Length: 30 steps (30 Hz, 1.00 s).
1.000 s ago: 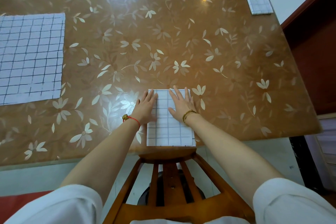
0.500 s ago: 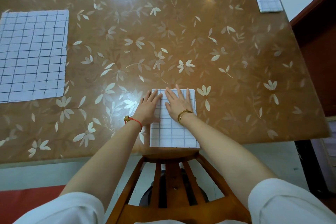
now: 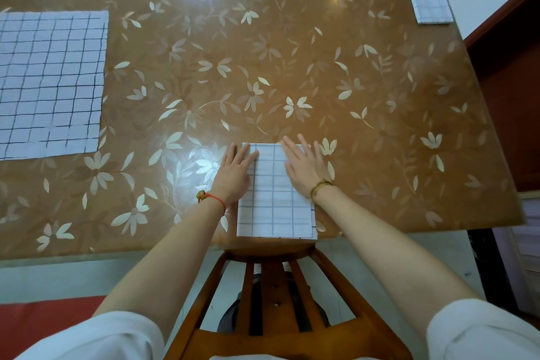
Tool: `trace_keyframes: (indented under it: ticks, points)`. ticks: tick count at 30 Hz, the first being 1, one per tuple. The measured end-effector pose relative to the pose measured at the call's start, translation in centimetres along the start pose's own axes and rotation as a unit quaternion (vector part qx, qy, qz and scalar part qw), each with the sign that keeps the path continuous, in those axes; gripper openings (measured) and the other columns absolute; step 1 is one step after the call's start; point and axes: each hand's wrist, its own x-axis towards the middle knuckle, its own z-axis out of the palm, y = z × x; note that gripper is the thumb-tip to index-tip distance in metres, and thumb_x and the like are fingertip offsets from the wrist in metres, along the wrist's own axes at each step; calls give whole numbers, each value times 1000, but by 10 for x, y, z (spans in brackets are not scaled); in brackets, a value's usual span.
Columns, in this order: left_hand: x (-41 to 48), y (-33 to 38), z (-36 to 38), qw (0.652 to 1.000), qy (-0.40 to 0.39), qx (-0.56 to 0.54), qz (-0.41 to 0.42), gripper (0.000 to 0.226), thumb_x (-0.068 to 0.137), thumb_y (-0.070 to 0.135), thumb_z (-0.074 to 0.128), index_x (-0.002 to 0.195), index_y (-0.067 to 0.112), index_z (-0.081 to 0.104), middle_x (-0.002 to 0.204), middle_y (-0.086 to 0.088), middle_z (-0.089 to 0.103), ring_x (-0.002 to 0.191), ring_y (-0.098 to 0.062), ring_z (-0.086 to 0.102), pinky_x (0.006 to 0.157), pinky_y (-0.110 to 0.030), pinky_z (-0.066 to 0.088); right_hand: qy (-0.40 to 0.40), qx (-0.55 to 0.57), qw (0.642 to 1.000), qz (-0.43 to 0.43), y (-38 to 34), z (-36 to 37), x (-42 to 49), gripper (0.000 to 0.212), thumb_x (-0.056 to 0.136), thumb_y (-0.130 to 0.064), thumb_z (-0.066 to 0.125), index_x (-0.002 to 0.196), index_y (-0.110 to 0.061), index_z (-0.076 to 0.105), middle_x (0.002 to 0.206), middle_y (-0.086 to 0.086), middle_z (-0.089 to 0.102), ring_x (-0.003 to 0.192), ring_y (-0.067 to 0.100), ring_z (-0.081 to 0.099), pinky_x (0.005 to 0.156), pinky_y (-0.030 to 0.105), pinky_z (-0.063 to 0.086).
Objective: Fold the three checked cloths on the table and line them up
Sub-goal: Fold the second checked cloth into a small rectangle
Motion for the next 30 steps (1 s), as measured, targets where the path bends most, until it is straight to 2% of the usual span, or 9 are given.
trace_keyframes:
  ticks: [4, 10, 17, 20, 24, 28, 30]
  points:
    - [-1, 0, 0, 1000, 5, -7, -9, 71, 93, 3, 48, 156, 24, 22, 165, -4, 9, 151, -34, -4, 121, -47, 6, -41, -18, 997, -68, -33, 0, 22, 54, 104, -25, 23, 156, -22, 5, 163, -11, 4, 150, 23, -3, 120, 54, 3]
    - [-11, -1, 3, 999, 30, -36, -11, 66, 97, 7, 49, 156, 18, 23, 165, 0, 12, 152, -29, -3, 122, -44, 4, -73, -30, 996, -46, -40, 4, 23, 55, 105, -23, 19, 155, -26, -2, 162, -16, -3, 150, 23, -9, 119, 56, 0]
    - [-61, -7, 12, 996, 21, -83, 14, 64, 99, 15, 51, 156, 12, 22, 164, 0, 16, 153, -21, -1, 123, -37, 1, -94, -24, 994, -40, -40, 4, 25, 57, 104, -21, 19, 155, -27, -5, 161, -18, -8, 149, 24, -12, 118, 57, -4]
    - [-91, -7, 18, 994, 23, -104, 13, 58, 100, 20, 51, 154, 15, 29, 162, 2, 22, 152, -21, 2, 121, -33, -2, -102, -20, 994, -41, -39, 5, 26, 57, 104, -21, 19, 155, -28, -6, 161, -18, -9, 149, 24, -13, 117, 58, -5]
    - [-127, -8, 26, 996, 27, -59, 66, 53, 99, 20, 53, 149, 20, 37, 157, 3, 33, 152, -22, 11, 124, -43, 10, -105, -31, 993, -44, -39, 4, 26, 56, 104, -23, 18, 155, -28, -6, 161, -18, -9, 149, 25, -13, 117, 59, -4]
    - [-148, -6, 29, 989, 90, -28, 110, 32, 93, 14, 64, 124, 17, 67, 135, 3, 61, 141, -18, 31, 119, -27, 10, -109, -34, 993, -39, -41, 3, 25, 56, 104, -25, 17, 155, -27, -6, 161, -17, -9, 149, 25, -13, 117, 59, -5]
    - [-153, -5, 28, 991, 84, -51, 95, 24, 93, 14, 64, 116, 16, 73, 127, 4, 66, 135, -19, 38, 116, -25, 22, -111, -39, 992, -37, -42, 2, 25, 55, 104, -25, 17, 155, -27, -6, 161, -16, -9, 149, 25, -13, 117, 60, -5]
